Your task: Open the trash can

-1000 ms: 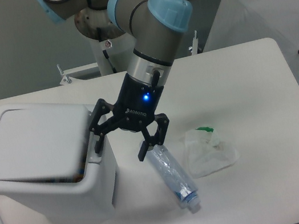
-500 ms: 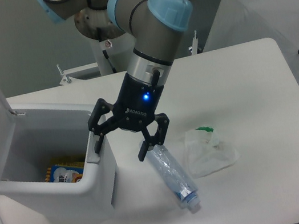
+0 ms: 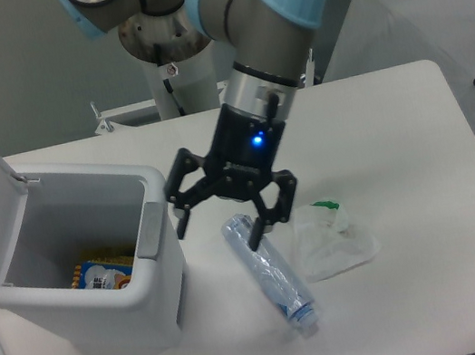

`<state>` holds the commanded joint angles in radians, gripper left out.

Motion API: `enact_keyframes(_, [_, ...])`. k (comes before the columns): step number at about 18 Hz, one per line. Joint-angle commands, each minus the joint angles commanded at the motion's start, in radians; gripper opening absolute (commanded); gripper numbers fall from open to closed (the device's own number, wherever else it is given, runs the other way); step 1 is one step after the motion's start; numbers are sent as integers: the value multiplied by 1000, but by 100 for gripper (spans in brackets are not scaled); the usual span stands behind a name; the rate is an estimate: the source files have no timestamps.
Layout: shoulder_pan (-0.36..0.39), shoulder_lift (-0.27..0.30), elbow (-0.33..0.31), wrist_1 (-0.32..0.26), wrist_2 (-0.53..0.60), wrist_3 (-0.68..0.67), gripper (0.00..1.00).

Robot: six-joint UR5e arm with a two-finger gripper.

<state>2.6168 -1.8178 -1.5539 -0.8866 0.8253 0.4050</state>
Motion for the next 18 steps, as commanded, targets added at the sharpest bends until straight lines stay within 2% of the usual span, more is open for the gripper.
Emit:
enact_keyframes(4, [54,-24,18,2,3,20,100])
enact_keyframes(10, [104,-75,29,5,17,167,100])
enact_keyframes(14, [105,-87,34,2,262,300,100])
enact_keyframes(18, [97,-121,31,2,412,388,100])
